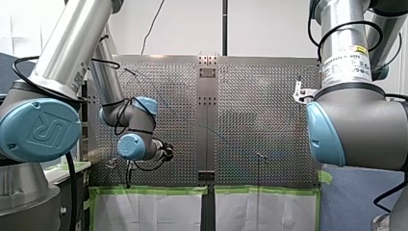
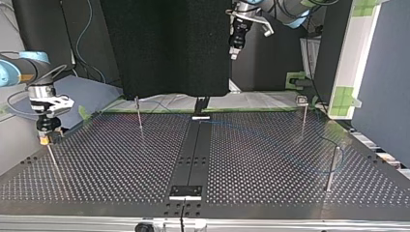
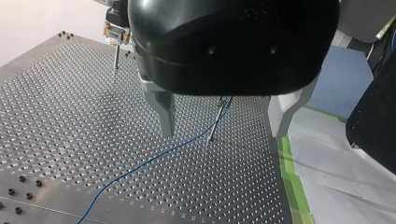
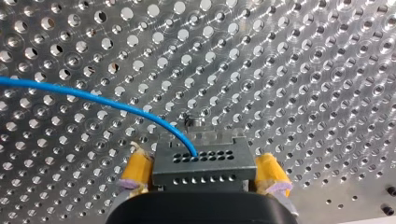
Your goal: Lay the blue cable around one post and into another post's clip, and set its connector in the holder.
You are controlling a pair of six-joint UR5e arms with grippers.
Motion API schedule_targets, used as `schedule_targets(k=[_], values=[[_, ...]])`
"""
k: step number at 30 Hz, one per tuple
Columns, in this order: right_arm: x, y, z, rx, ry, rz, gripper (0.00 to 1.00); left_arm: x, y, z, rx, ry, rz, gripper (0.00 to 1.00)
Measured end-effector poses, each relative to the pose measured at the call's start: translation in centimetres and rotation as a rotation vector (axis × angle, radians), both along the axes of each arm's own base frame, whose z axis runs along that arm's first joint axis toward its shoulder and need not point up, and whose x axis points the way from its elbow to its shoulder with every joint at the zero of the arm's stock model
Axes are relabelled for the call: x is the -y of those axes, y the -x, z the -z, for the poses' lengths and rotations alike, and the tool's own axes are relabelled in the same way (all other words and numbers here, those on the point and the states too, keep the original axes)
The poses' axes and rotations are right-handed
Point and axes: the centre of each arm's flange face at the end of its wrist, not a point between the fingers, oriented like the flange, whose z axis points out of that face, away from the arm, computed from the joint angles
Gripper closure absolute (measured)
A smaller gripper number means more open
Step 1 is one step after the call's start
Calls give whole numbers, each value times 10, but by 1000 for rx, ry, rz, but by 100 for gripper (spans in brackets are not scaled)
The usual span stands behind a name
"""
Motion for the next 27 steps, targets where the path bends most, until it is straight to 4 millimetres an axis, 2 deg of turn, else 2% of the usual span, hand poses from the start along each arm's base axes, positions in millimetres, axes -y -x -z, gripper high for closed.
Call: schedule_targets(k=[27], values=[[1,0,0,17,3,15,0,-1,0,0,1,-2,-8,0]])
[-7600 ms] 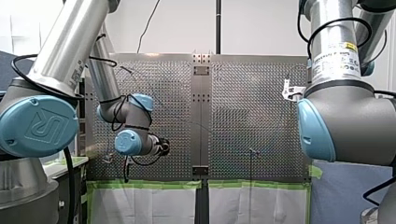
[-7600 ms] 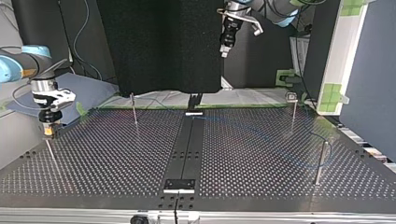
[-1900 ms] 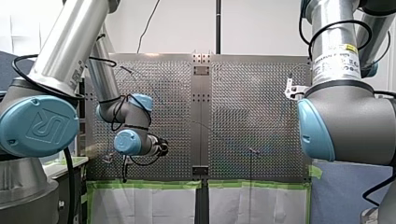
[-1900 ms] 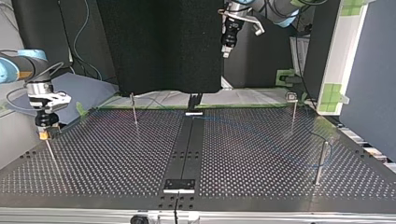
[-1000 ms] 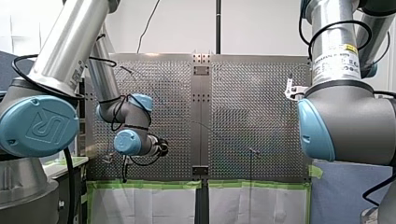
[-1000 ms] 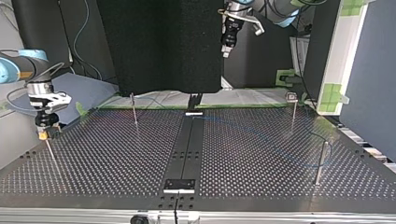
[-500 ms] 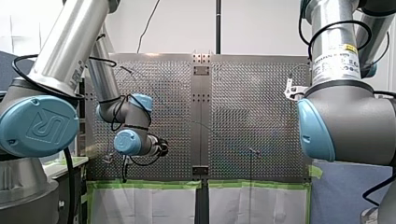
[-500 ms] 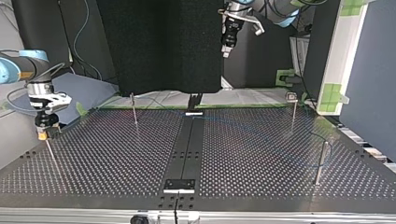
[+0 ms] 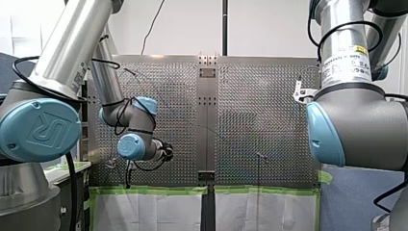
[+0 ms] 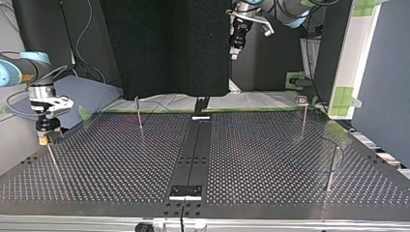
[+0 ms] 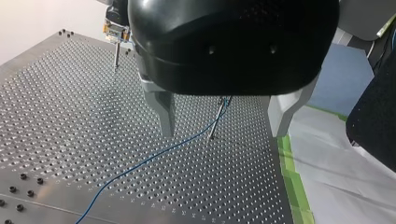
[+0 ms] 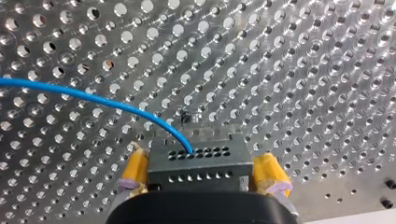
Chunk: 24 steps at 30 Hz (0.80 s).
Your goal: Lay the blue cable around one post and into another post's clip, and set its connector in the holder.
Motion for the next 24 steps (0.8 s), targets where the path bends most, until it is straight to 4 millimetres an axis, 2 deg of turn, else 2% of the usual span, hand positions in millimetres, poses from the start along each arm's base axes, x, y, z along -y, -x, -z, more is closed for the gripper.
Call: schedule_targets(k=[24], values=[[2,8,1,10,-10,91,0,0,0,0,0,-1,-1,0]])
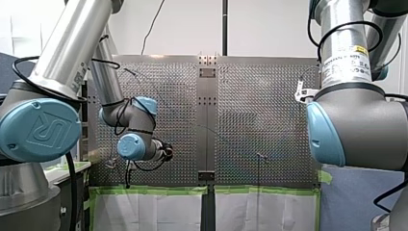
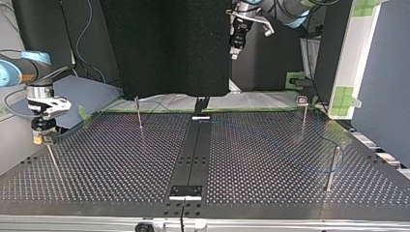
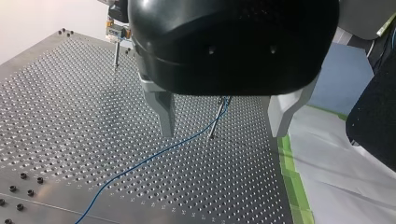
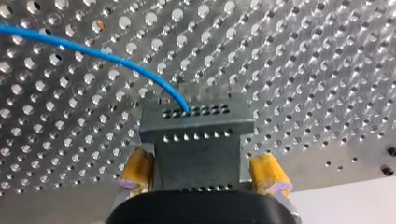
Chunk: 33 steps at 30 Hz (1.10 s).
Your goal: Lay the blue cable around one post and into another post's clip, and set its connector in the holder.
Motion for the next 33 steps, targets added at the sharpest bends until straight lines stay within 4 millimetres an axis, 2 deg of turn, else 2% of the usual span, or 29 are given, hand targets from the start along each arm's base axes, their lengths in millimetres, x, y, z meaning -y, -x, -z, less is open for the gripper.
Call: schedule_targets(k=[24,33], values=[[-1,20,5,12,-50,166,0,-1,0,0,-1,-4,-7,0],[-11,23,19,15,-110,236,0,-1,0,0,-1,-4,-7,0]])
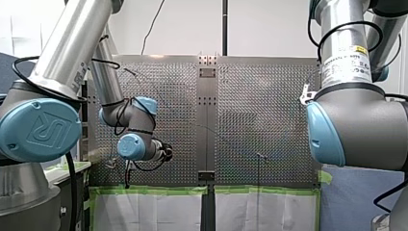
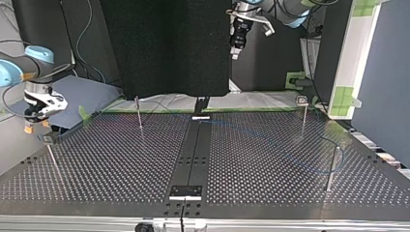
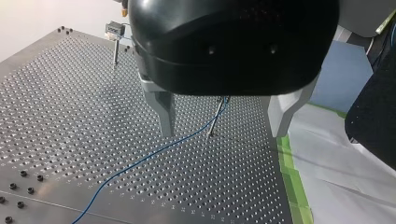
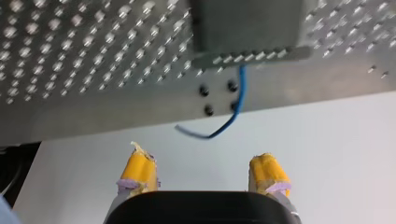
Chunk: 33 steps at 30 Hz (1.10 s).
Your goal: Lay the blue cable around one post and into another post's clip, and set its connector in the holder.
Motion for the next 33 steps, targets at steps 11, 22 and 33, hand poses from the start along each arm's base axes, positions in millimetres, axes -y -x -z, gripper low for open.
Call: schedule_targets(k=[11,22,33], values=[[-24,-7,13,12,15,74,0,0,0,0,0,1,0,0],[-66,-51,0,-16,40,82,0,2,2,0,-4,18,5,0],[-102,-91,15,-82,-16,80,0,2,2,0,-8,35,0,0]])
